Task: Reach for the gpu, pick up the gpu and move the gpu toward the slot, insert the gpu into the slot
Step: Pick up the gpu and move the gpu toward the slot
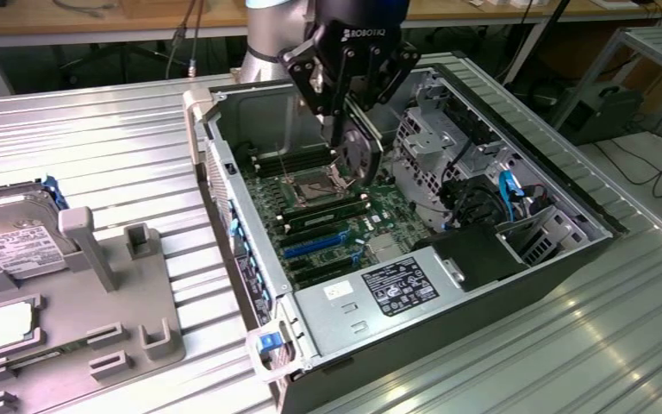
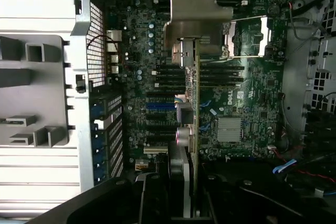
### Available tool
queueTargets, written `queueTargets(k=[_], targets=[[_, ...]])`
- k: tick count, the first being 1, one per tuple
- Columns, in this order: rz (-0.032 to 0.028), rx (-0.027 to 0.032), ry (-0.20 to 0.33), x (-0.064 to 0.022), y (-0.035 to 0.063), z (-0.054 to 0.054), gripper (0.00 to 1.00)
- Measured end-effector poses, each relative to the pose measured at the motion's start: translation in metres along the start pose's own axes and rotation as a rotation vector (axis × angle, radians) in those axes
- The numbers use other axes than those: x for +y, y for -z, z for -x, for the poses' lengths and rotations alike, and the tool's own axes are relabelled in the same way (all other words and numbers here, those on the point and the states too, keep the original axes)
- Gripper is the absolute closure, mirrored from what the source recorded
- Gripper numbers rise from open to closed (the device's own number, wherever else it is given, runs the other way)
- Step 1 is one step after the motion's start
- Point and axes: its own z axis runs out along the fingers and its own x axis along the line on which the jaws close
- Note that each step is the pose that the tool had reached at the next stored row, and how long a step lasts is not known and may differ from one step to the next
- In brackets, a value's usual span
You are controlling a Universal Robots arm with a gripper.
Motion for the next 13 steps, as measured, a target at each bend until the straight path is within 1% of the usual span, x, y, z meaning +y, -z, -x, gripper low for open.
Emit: queueTargets(k=[13], targets=[[0.0, 0.0, 0.0, -0.0002, -0.0002, 0.023, 0.71]])
